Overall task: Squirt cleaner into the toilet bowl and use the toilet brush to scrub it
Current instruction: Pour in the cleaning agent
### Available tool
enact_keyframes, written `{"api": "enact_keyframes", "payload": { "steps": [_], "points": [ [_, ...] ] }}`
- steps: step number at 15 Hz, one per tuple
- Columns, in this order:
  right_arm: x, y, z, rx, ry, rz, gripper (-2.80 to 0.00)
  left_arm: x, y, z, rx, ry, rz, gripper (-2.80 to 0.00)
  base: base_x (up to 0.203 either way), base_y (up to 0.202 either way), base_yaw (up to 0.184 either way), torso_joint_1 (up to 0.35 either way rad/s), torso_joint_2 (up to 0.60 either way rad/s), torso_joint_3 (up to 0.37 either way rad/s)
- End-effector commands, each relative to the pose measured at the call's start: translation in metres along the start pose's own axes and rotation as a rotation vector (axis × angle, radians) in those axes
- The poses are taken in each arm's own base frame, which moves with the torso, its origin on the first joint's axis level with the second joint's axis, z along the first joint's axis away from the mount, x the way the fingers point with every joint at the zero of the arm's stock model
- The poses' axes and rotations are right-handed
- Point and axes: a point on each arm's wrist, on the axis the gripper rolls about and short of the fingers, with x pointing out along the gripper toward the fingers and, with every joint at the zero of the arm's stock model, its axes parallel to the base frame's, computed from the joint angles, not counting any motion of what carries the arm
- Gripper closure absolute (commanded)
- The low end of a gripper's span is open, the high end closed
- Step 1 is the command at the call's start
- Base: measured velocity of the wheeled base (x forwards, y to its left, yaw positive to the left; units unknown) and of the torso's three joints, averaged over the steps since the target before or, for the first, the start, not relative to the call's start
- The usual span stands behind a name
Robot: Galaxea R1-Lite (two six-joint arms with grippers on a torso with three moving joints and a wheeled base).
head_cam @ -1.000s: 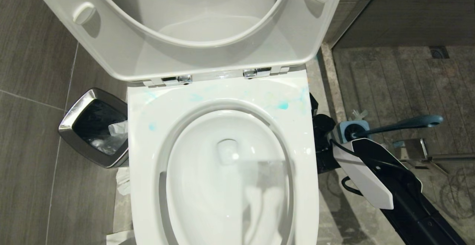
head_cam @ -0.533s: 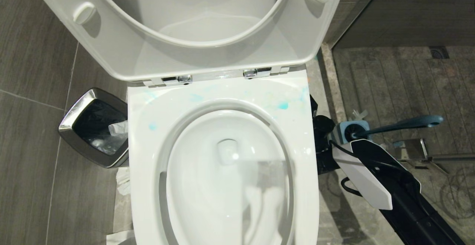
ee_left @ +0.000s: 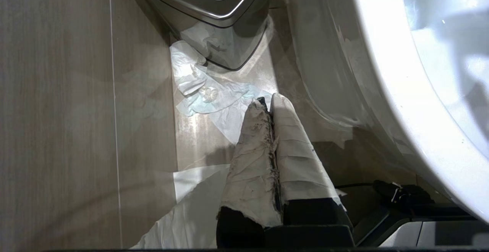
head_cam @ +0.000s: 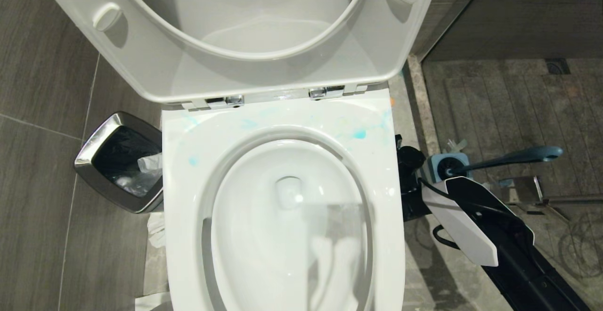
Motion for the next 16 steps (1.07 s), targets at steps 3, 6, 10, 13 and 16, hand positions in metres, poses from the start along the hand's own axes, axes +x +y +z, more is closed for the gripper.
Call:
{"api": "enact_keyframes", "payload": {
  "steps": [3,6,10,13,16],
  "points": [
    [0.0,0.0,0.001,0.001,-0.002,-0.004,0.0,0.0,0.0,0.0,0.0,0.001,0.0,0.0,0.0,0.0,0.0,0.0,0.0,0.0],
    [-0.003,0.0,0.0,0.001,0.021,0.0,0.0,0.0,0.0,0.0,0.0,0.001,0.002,0.0,0.0,0.0,0.0,0.0,0.0,0.0],
    [-0.017,-0.001,-0.009,-0.016,0.12,0.034,0.0,0.0,0.0,0.0,0.0,0.001,0.0,0.0,0.0,0.0,0.0,0.0,0.0,0.0],
    [-0.02,-0.004,-0.006,-0.019,0.14,0.037,0.0,0.0,0.0,0.0,0.0,0.001,0.002,0.0,0.0,0.0,0.0,0.0,0.0,0.0],
    [-0.025,-0.01,-0.003,-0.025,0.174,0.041,0.0,0.0,0.0,0.0,0.0,0.001,0.0,0.0,0.0,0.0,0.0,0.0,0.0,0.0]
  ]
}}
